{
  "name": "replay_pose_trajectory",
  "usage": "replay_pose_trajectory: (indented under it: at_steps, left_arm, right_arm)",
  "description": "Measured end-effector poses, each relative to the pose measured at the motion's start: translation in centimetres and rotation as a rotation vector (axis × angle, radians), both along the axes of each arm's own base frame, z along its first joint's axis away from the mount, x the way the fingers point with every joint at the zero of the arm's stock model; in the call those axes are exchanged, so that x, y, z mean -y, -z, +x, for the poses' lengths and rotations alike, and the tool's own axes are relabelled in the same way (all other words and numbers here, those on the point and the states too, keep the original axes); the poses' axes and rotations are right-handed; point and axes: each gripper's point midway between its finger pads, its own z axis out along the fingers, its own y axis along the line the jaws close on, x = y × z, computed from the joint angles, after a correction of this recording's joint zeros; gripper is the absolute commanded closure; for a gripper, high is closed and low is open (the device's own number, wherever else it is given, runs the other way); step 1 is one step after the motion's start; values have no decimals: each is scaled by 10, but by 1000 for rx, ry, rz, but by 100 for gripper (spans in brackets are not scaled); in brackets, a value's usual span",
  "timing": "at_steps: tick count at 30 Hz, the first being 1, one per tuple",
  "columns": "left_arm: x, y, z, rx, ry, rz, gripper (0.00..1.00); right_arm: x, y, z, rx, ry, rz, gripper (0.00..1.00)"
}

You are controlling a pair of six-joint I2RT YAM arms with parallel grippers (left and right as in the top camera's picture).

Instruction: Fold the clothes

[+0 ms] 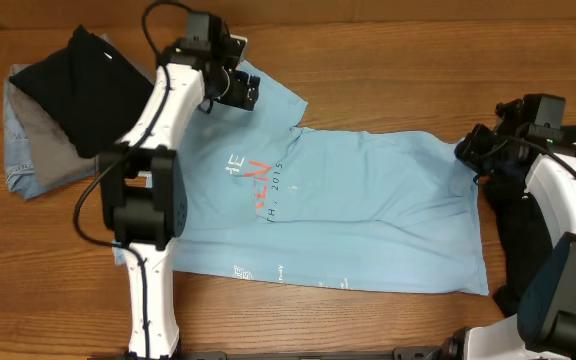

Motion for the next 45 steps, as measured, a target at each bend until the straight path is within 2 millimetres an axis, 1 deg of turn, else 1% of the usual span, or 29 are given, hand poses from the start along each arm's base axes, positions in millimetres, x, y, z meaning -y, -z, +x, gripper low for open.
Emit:
replay_pose_trajectory:
  at_steps: [3, 4, 5, 6, 8, 9, 11, 14, 15, 17, 19, 22, 23, 25, 28, 32, 33, 35, 36, 39, 41, 44, 45]
  left_arm:
    - [-7, 12, 11, 29, -22, 39, 8]
    - [-9, 15, 13, 32, -30, 54, 11]
    - [-11, 18, 13, 33, -35, 63, 20]
    - [-14, 24, 13, 24, -42, 79, 27]
    - [-14, 36, 11, 4, -42, 96, 30]
    - [-14, 37, 11, 6, -43, 103, 31]
    - [-12, 38, 10, 4, -42, 117, 49]
    - [-6, 38, 10, 8, -34, 117, 83]
    - [-5, 38, 10, 5, -36, 116, 89]
    - [-4, 37, 7, -10, -32, 118, 96]
    - [-4, 36, 3, -34, -29, 124, 96]
    - [-10, 29, -8, -91, -36, 151, 96]
    - [-12, 25, -10, -103, -39, 160, 96]
    - [-20, 10, -13, -125, -51, 176, 96]
    - [-33, -7, -20, -154, -70, 201, 96]
    - [-50, -32, -34, -181, -96, 226, 96]
    - [-52, -40, -40, -189, -99, 231, 96]
    - [-58, -54, -50, -204, -106, 237, 96]
    - [-60, -63, -56, -213, -108, 241, 96]
    - [-62, -77, -74, -250, -103, 248, 96]
    - [-62, -82, -85, -281, -98, 255, 96]
    - [-65, -81, -107, -366, -89, 272, 96]
    - [-66, -81, -112, -389, -86, 276, 96]
  right_arm:
    - [-6, 2, -9, -38, -8, 31, 96]
    - [-8, 4, -13, -54, -10, 40, 96]
    - [-8, 4, -14, -58, -11, 44, 96]
    - [-9, 5, -16, -68, -11, 49, 96]
    - [-10, 5, -17, -73, -12, 53, 96]
    - [-11, 5, -18, -76, -13, 54, 96]
    - [-11, 6, -19, -81, -12, 55, 96]
    - [-11, 6, -20, -85, -12, 58, 96]
    - [-11, 6, -20, -86, -12, 58, 96]
    - [-11, 6, -20, -86, -12, 57, 96]
    - [-10, 6, -20, -86, -11, 53, 96]
    - [-7, 8, -21, -95, -4, 33, 96]
    - [-4, 8, -22, -101, 3, 25, 96]
    - [4, 5, -23, -108, 25, 15, 96]
    - [16, -6, -21, -100, 52, 2, 96]
    - [22, -31, -19, -66, 67, -15, 96]
    - [22, -36, -21, -67, 67, -14, 96]
    - [20, -39, -29, -88, 68, -14, 96]
    - [20, -38, -32, -104, 72, -14, 96]
    - [22, -32, -47, -172, 85, -34, 96]
    - [24, -29, -53, -205, 92, -49, 96]
    - [26, -24, -70, -280, 104, -66, 96]
    - [26, -23, -73, -292, 107, -68, 96]
